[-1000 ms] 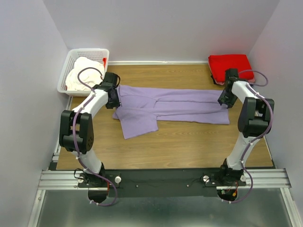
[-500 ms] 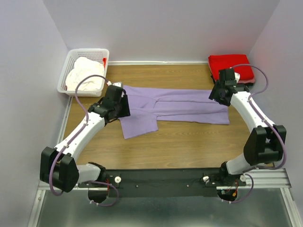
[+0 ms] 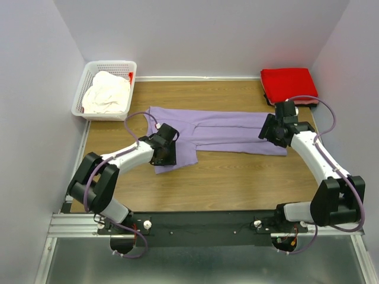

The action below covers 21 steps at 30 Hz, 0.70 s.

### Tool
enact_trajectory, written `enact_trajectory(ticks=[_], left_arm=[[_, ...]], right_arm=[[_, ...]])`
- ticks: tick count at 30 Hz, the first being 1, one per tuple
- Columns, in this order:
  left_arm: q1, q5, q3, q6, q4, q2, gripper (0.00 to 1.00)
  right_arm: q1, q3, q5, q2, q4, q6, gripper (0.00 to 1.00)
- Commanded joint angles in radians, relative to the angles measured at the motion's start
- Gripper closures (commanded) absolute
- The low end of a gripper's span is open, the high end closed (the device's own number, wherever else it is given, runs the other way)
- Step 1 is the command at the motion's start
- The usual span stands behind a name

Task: Fold and stack the t-shirts
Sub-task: Fold the tshirt

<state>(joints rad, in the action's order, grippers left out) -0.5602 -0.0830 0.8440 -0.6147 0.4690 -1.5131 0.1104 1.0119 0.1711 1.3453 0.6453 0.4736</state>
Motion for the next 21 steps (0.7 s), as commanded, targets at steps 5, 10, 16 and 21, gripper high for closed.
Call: enact_trajectory(ticks=[5, 10, 16, 21], left_arm=[[-0.049, -0.064, -0.006, -0.051, -0.032, -0.079, 0.62], [-0.067, -0.070, -0.013, -0.063, -0.026, -0.111, 0.95], [-0.067, -0.159, 0.129, -0.025, 0.063, -0.079, 1.00], [-0.038, -0.219, 0.341, 0.056, 0.131, -0.136, 1.00]], right_arm=[[0.006, -0.032, -0.044, -0.045, -0.022, -0.016, 0.27], [0.005, -0.026, -0.064, -0.021, -0.033, -0.018, 0.27], [0.006, -0.006, -0.070, -0.006, -0.036, -0.023, 0.27], [0.006, -0.001, -0.061, -0.011, -0.036, -0.035, 0.27]])
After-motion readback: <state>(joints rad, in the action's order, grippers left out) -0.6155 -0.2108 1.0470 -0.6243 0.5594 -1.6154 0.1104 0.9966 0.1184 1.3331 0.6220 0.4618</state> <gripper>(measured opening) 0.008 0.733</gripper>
